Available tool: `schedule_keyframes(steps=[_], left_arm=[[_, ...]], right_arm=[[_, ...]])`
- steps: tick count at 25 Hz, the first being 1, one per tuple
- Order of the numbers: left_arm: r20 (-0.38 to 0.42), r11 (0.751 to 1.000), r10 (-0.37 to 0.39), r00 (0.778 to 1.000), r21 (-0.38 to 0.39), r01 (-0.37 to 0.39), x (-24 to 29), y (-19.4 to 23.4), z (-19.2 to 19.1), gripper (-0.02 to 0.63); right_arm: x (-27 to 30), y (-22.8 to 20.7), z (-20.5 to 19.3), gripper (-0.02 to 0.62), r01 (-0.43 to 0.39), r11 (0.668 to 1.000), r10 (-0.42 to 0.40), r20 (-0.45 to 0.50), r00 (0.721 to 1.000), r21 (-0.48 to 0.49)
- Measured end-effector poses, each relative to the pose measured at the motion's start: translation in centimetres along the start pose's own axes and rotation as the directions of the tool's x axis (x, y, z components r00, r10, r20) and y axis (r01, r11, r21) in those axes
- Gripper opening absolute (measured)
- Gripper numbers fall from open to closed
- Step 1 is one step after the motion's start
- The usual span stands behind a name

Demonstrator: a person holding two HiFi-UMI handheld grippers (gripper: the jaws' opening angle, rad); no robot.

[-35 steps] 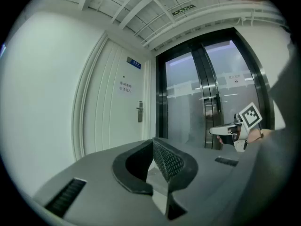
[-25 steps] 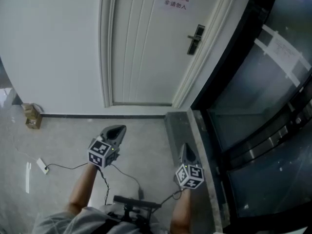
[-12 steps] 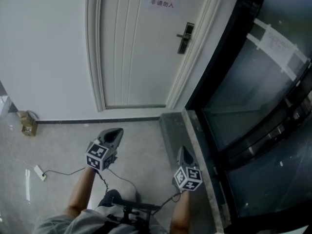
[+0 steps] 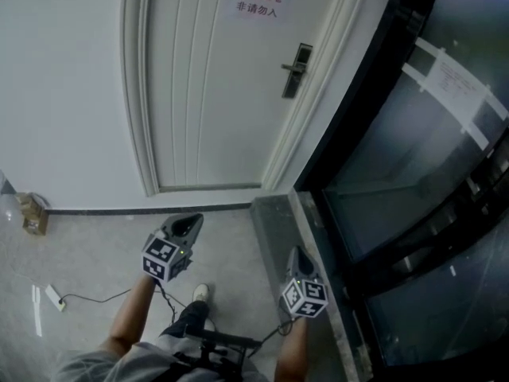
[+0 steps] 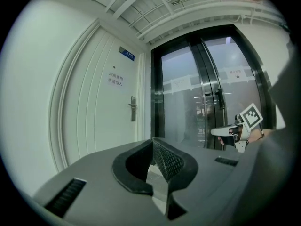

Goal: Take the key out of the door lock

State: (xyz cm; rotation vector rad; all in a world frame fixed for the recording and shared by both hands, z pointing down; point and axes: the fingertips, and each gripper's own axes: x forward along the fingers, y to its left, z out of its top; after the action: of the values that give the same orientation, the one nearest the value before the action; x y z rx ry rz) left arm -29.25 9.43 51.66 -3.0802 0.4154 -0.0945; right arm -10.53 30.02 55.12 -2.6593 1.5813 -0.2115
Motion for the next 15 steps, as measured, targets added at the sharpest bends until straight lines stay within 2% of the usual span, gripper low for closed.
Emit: schedule_keyframes(steps=[10, 15], left_arm=[[-0.003, 1.000, -0.009, 1.000, 0.000, 0.009, 13.7, 10.4, 2.6, 0.007], [-0.006, 0.999, -0.034, 0.999, 0.018, 0.034, 19.9, 14.4, 4.2, 0.008]], right_arm=[[15.7, -1.7, 4.0, 0.012, 0.019, 1.000, -0.019, 0.004, 1.000, 0.003], [22.5, -2.5, 6.2, 0.011, 0.025, 1.000, -0.025, 0.006, 1.000, -0.002]])
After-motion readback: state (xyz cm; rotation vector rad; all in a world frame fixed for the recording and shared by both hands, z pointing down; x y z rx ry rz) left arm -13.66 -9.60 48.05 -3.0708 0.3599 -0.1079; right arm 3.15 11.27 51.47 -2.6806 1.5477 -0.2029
